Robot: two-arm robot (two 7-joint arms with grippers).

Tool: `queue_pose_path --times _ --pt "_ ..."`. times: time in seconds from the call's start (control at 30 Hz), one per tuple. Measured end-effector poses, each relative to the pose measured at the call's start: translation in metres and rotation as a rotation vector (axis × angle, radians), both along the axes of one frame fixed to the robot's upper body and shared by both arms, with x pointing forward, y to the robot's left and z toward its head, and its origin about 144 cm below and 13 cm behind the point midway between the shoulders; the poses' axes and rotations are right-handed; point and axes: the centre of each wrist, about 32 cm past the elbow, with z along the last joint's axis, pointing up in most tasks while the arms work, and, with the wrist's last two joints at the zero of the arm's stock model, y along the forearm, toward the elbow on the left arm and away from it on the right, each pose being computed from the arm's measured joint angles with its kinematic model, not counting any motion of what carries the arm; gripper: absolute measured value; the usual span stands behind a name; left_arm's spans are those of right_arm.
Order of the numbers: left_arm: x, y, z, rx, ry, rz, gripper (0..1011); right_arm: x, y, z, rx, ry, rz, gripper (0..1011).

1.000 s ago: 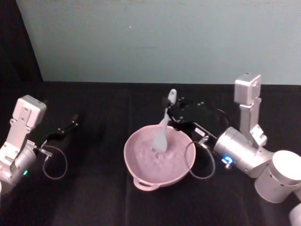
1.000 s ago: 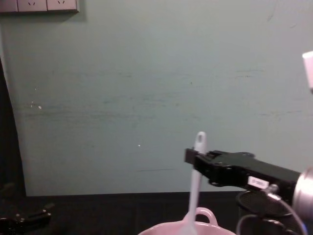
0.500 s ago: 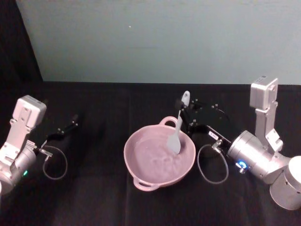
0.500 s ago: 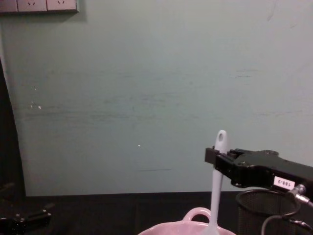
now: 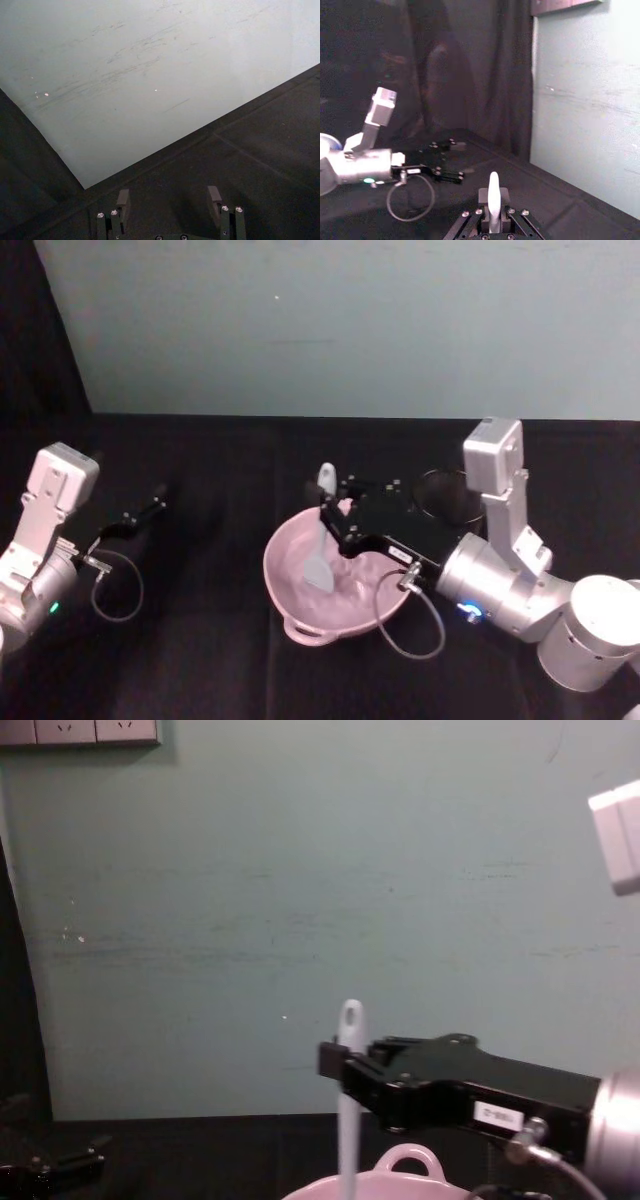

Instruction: Use the one hand to pick up the spoon and stir the clear water in the bowl.

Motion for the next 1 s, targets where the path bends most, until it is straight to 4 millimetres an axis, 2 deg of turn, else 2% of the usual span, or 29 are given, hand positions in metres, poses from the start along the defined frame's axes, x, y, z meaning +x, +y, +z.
queue_pose_path --times 0.27,0.47,0.73,1.0 --pt "0.0 0.0 0.0 0.0 0.0 0.0 1005 0.01 0.014 -0.001 0.019 0.01 0.031 117" --pt "0.0 0.0 0.0 0.0 0.0 0.0 1005 0.024 0.013 -0.009 0.059 0.042 0.003 117" --pt "0.0 0.0 0.0 0.0 0.0 0.0 1005 0.037 -0.005 -0.014 0.095 0.06 -0.08 117" --pt "0.0 0.0 0.0 0.0 0.0 0.0 1005 0.034 -0.027 -0.012 0.103 0.053 -0.143 117"
